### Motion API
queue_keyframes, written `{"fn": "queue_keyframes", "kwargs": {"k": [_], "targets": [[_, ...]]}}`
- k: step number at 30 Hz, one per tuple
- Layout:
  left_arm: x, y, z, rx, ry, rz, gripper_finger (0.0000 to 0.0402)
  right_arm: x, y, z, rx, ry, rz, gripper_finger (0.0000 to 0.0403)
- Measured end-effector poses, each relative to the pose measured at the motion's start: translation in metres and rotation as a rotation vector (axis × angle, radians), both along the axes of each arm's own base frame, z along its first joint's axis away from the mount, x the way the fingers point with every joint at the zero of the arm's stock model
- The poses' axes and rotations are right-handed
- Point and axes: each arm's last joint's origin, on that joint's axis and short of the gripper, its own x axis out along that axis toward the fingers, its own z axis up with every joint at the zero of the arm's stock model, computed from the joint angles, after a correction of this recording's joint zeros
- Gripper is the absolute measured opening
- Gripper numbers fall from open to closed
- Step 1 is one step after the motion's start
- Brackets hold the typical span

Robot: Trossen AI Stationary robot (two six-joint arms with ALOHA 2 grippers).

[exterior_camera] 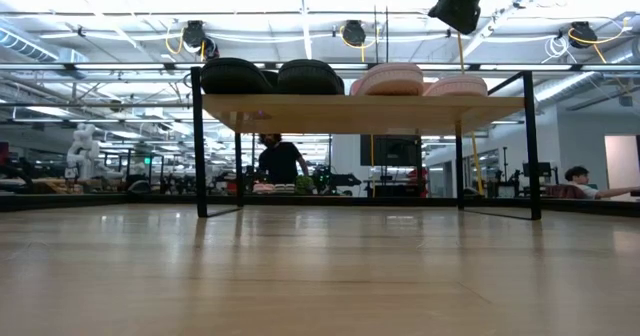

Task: Pick and place slides into the shelf
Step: Adjust the right pink slide on the shelf

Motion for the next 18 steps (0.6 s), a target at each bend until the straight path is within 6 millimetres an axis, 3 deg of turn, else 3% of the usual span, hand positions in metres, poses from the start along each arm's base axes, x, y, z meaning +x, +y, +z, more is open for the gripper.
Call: {"fn": "queue_keyframes", "kwargs": {"k": [5, 18], "targets": [[0.001, 0.000, -0.003, 0.001, 0.023, -0.007, 0.0113, 0.000, 0.002, -0.001, -0.001, 0.007, 0.018, 0.0180], [-0.002, 0.001, -0.005, 0.005, 0.055, -0.012, 0.0113, -0.010, 0.000, 0.014, 0.053, -0.225, -0.006, 0.0180]]}}
